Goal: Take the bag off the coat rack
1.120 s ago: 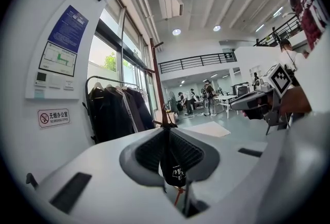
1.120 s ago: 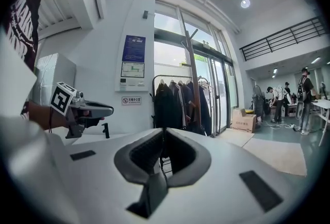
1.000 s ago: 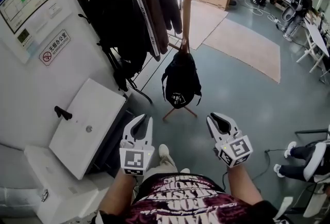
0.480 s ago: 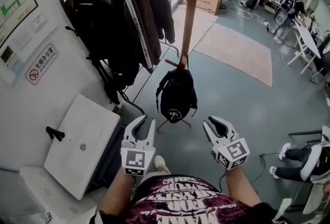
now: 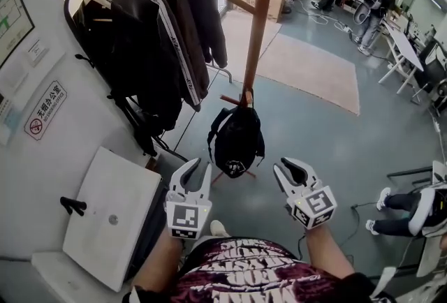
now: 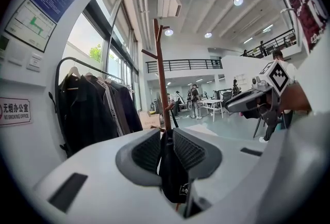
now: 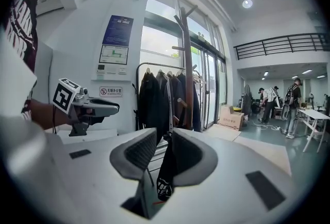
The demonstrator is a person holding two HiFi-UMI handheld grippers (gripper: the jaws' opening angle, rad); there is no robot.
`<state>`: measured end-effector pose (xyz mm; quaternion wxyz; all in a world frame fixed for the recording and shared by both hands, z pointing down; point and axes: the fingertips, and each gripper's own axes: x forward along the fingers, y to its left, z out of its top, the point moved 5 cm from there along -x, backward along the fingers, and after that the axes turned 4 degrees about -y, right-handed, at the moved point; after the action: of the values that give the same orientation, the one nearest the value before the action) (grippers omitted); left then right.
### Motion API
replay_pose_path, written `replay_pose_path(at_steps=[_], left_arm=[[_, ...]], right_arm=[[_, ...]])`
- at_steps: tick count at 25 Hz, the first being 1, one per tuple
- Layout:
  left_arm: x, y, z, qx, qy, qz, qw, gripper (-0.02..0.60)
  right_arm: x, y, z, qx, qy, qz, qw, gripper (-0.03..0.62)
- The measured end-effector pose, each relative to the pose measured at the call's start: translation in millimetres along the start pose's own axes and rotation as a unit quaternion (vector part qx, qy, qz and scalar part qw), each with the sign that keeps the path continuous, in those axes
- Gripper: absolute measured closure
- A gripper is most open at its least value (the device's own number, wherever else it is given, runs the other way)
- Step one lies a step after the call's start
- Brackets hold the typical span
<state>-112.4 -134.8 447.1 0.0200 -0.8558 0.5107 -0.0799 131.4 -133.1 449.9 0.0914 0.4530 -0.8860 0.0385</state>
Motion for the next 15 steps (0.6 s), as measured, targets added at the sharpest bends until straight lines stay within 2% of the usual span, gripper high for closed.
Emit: replay_pose_path(at_steps=[6,12,15], left_arm=[[14,15,1,0.008,-0.005,-0.021,0.9997,0.514],[22,21,-2,-0.006,-0.02,-0.041,0.999,0.514],[29,21,-6,-0.004,-0.012,-0.045,0.9989,0.514]], right_arm=[[13,2,8,-0.002,-0.002,-0.022,1.0,0.493],[15,0,8,-0.004,-0.001,-0.034,0.999,0.49],[17,-3,6,-0.001,0.001,-0.039,0.999,0.49]])
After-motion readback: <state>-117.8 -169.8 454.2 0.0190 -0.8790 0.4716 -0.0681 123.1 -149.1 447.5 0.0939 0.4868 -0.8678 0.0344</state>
